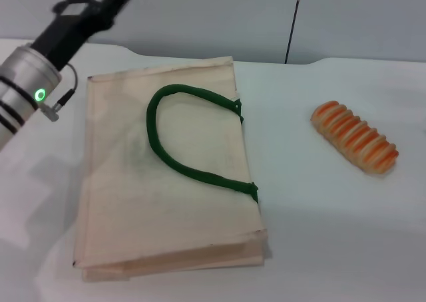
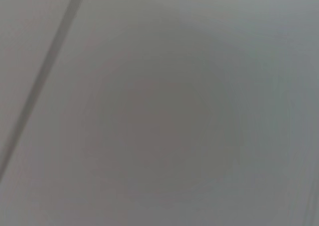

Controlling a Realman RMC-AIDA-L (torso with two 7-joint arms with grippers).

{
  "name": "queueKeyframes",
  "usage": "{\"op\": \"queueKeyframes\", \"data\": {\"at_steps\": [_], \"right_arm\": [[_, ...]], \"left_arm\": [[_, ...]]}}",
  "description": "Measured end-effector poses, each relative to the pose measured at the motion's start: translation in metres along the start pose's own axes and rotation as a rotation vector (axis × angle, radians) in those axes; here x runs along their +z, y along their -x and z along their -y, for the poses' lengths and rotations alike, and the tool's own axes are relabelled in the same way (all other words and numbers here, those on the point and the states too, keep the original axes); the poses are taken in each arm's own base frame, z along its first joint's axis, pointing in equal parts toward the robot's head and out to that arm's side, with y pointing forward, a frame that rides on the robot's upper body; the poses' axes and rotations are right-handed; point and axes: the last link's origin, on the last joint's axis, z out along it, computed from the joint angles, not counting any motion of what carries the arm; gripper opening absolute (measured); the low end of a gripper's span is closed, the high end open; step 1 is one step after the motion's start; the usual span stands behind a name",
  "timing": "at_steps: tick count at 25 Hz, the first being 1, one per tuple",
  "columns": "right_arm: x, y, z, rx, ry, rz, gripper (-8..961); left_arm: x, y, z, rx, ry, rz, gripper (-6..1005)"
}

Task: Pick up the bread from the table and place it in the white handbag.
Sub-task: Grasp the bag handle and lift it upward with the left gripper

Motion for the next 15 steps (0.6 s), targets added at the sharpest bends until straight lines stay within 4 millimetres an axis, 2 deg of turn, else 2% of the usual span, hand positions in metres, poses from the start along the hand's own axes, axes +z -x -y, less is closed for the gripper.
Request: {"op": "queueKeyframes", "data": {"at_steps": [2, 8, 11, 15], "right_arm": [[0.0, 0.0, 0.0, 0.0, -0.001, 0.0, 866], [0.0, 0.0, 0.0, -0.002, 0.002, -0.002, 866], [-0.001, 0.0, 0.001, -0.003, 0.002, -0.003, 866], [-0.001, 0.001, 0.002, -0.005, -0.001, -0.001, 867]], "left_arm": [[0.008, -0.004, 0.001, -0.03, 0.065, 0.092, 647], [0.021, -0.029, 0.019, -0.179, 0.092, 0.347, 645], [0.024, -0.04, 0.026, -0.197, 0.085, 0.508, 644], [0.026, -0.05, 0.025, -0.169, 0.092, 0.682, 644]]}}
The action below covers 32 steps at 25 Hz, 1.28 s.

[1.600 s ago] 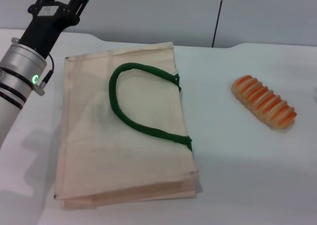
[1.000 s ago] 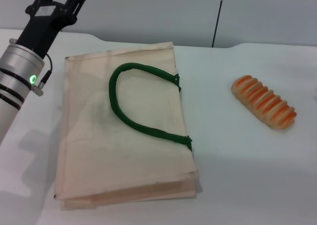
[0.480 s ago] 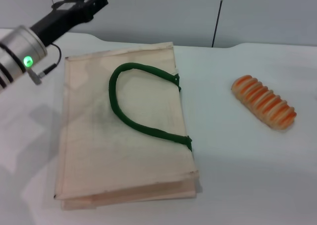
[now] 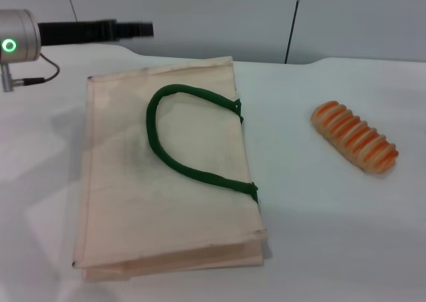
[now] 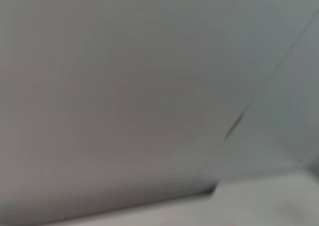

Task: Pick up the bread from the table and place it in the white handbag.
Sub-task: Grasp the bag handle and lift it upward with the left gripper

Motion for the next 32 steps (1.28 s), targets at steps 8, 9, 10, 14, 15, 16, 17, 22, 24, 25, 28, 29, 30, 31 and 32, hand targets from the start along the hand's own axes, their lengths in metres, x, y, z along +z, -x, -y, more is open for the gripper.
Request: {"op": "queueKeyframes", "data": {"at_steps": [8, 9, 10, 14, 15, 16, 17, 22, 24, 25, 28, 29, 30, 31, 32], "right_arm": [[0.001, 0.002, 0.002, -0.002, -0.003, 0.007, 867], [0.002, 0.003, 0.001, -0.002, -0.002, 0.008, 867], [0.002, 0.003, 0.001, -0.002, -0.002, 0.008, 867], [0.003, 0.003, 0.0, 0.001, 0.001, 0.01, 867], [0.003, 0.003, 0.0, 0.002, 0.0, 0.009, 867], [0.003, 0.003, 0.0, 0.002, 0.0, 0.009, 867], [0.003, 0.003, 0.0, 0.002, 0.0, 0.009, 867], [0.004, 0.003, -0.001, 0.003, 0.002, 0.008, 867], [0.005, 0.002, -0.002, 0.003, 0.006, 0.008, 867], [0.005, 0.002, -0.003, 0.004, 0.007, 0.007, 867], [0.006, 0.003, -0.004, 0.004, 0.01, 0.007, 868], [0.006, 0.003, -0.004, 0.004, 0.01, 0.007, 868], [0.006, 0.003, -0.004, 0.004, 0.01, 0.007, 868], [0.006, 0.003, -0.004, 0.005, 0.01, 0.007, 868], [0.006, 0.003, -0.004, 0.005, 0.01, 0.007, 868]], "left_arm": [[0.004, -0.004, -0.003, 0.032, -0.083, 0.277, 650], [0.006, -0.002, -0.003, 0.035, -0.097, 0.294, 651], [0.008, -0.001, -0.002, 0.037, -0.105, 0.302, 652], [0.019, 0.009, -0.002, 0.047, -0.125, 0.325, 652], [0.023, 0.011, -0.002, 0.048, -0.132, 0.328, 652], [0.025, 0.013, -0.003, 0.048, -0.133, 0.331, 652], [0.029, 0.015, -0.004, 0.047, -0.131, 0.332, 651], [0.047, 0.024, -0.01, 0.053, -0.12, 0.336, 650], [0.053, 0.027, -0.01, 0.053, -0.127, 0.332, 649], [0.055, 0.028, -0.009, 0.052, -0.135, 0.329, 649], [0.06, 0.033, -0.008, 0.05, -0.153, 0.326, 648], [0.061, 0.034, -0.009, 0.05, -0.154, 0.324, 647], [0.062, 0.035, -0.009, 0.049, -0.155, 0.321, 647], [0.063, 0.035, -0.009, 0.048, -0.156, 0.319, 647], [0.064, 0.036, -0.01, 0.048, -0.157, 0.317, 646]]}}
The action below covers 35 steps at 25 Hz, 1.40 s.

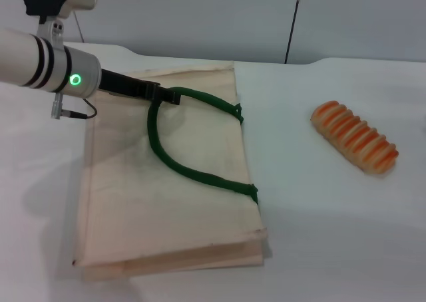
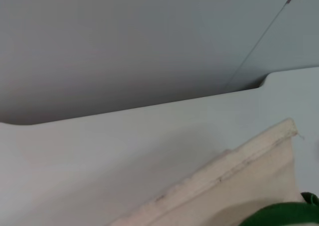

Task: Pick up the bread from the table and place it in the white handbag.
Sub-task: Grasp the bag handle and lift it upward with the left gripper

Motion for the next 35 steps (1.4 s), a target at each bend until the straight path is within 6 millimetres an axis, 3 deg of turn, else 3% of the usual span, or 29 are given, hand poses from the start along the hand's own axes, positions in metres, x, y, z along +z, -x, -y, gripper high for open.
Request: {"op": "queueKeyframes", "data": {"at_steps": [4, 10, 14, 21, 23, 29, 35], "right_arm": [[0.0, 0.0, 0.0, 0.001, 0.0, 0.001, 868], [0.0, 0.0, 0.0, 0.001, -0.003, 0.001, 868], [0.0, 0.0, 0.0, 0.002, -0.003, 0.002, 868], [-0.002, -0.001, 0.002, 0.002, -0.007, -0.001, 869], [-0.003, -0.001, 0.003, 0.002, -0.01, -0.002, 869], [-0.003, -0.001, 0.003, 0.003, -0.01, -0.002, 869], [-0.004, -0.002, 0.003, 0.004, -0.013, -0.004, 869]], "left_arm": [[0.004, 0.001, 0.0, -0.005, -0.021, -0.007, 645], [0.009, 0.006, 0.0, -0.022, -0.038, -0.014, 492], [0.01, 0.006, -0.001, -0.027, -0.035, -0.021, 331], [0.009, -0.003, -0.009, -0.058, 0.03, -0.083, 145], [0.004, -0.008, -0.012, -0.053, 0.077, -0.116, 144], [-0.037, -0.025, -0.019, -0.01, 0.315, -0.307, 141], [-0.077, -0.026, -0.018, -0.024, 0.486, -0.466, 138]]}}
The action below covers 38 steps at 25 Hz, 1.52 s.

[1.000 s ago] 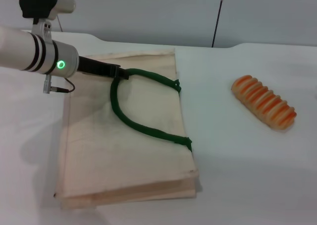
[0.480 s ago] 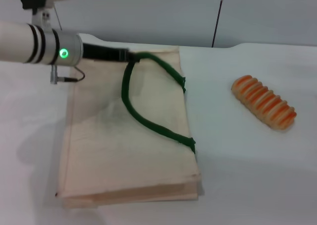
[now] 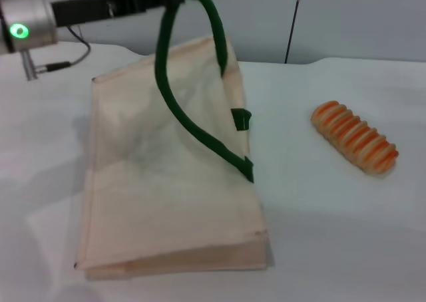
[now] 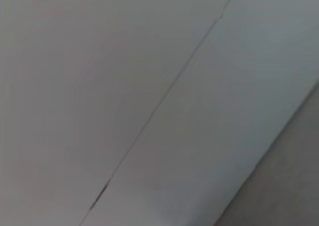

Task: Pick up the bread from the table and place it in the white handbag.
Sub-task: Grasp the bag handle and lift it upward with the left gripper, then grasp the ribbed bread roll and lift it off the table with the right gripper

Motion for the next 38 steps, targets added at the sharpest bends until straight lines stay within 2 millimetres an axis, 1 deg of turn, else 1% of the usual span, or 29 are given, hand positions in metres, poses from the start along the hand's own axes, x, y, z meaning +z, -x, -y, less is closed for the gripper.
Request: {"op": "queueKeyframes", "data": {"at_steps": [2, 5, 9, 14, 20, 26, 33, 38], "right_arm": [[0.0, 0.0, 0.0, 0.0, 0.0, 0.0, 869], [0.0, 0.0, 0.0, 0.006, 0.0, 0.0, 869], [0.001, 0.0, -0.003, 0.059, 0.034, -0.016, 869], [0.009, 0.008, -0.01, 0.119, 0.169, -0.068, 870], [0.016, 0.02, -0.019, 0.103, 0.38, -0.231, 870], [0.011, 0.028, -0.027, 0.005, 0.559, -0.424, 871], [-0.001, 0.024, -0.021, -0.103, 0.62, -0.685, 874], [0.0, 0.024, -0.027, -0.124, 0.667, -0.738, 874]], "left_arm": [[-0.012, -0.007, -0.009, 0.012, 0.069, -0.055, 137], [-0.022, -0.012, -0.017, 0.025, 0.127, -0.093, 136], [-0.026, -0.014, -0.021, 0.03, 0.153, -0.096, 136], [-0.029, -0.015, -0.022, 0.038, 0.154, -0.09, 136], [-0.032, -0.013, -0.02, 0.031, 0.144, -0.085, 135], [-0.034, -0.011, -0.019, 0.025, 0.136, -0.077, 135], [-0.034, -0.007, -0.016, 0.02, 0.117, -0.047, 135], [-0.035, -0.008, -0.016, 0.019, 0.114, -0.047, 134]]}}
